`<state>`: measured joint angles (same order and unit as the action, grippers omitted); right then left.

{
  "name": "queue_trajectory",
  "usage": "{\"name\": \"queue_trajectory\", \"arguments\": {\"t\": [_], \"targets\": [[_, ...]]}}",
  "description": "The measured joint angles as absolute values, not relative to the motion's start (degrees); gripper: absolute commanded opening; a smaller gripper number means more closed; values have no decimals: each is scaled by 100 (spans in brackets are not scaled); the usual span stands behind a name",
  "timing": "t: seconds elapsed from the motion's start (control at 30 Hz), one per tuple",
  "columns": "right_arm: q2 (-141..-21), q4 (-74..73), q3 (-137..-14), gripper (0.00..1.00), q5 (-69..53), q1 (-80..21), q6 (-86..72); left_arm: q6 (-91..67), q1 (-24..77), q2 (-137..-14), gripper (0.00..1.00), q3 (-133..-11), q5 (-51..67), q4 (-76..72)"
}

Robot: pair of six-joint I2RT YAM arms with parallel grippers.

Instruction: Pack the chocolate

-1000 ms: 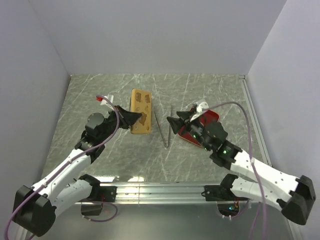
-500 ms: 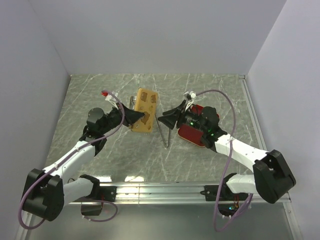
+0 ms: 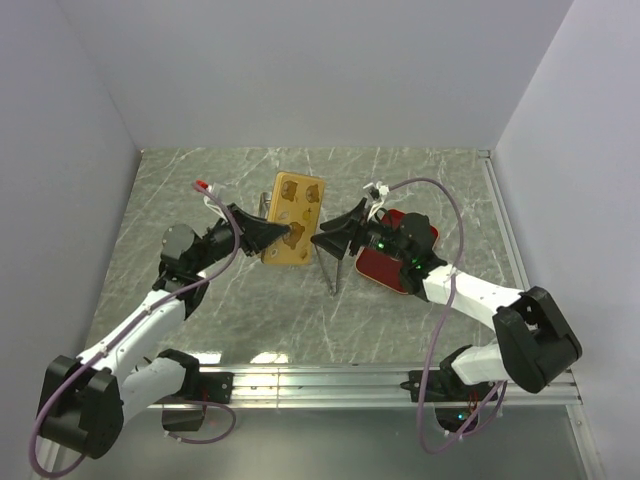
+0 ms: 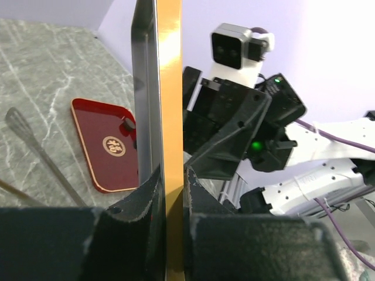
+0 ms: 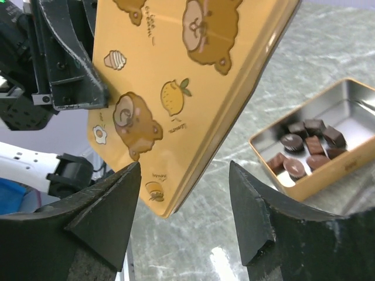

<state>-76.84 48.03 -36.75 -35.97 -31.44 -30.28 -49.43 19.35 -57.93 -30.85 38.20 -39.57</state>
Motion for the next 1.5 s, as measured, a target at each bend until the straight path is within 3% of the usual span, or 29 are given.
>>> {"name": "queue_trajectory", "arguments": {"t": [0.27, 0.4, 0.5, 0.67, 0.83, 1.0, 1.1, 1.27, 1.5], "targets": [[-8073, 5760, -3675, 70, -4073, -3144, -3371, -5330, 1935, -5758, 1, -2923, 4115, -4359], [-8077, 6058, -3660, 44, -4189, -3098, -3470, -5522, 1920, -5889, 1, -2921, 4235, -4674], [-8077, 6110, -3634, 31, -4174, -3030, -3555, -5522, 1918, -5896, 7, -2919, 4265, -4742], [-8123, 6217, -3632, 23, -4193, -2985, -3809, -5332, 1890, -5881, 24, -2917, 4134, -4606], [-8412, 6816, -3629, 22, -4331, -2985, -4106, -5177, 1876, -5846, 27, -2823, 3916, -4303], [-8927, 7251, -3632, 28, -4672, -3004, -4718, -5207, 1879, -5892, 25, -2729, 4029, -4327], [-9240, 7367, -3638, 34, -4788, -2989, -5083, -5280, 1876, -5940, 22, -2648, 4189, -4414], [-9358, 7395, -3638, 44, -4932, -3000, -5323, -5478, 1876, -6071, 1, -2571, 4381, -4694], [-9310, 7461, -3638, 47, -5046, -3059, -5384, -5994, 1885, -6399, 1, -2408, 4609, -5590]]}}
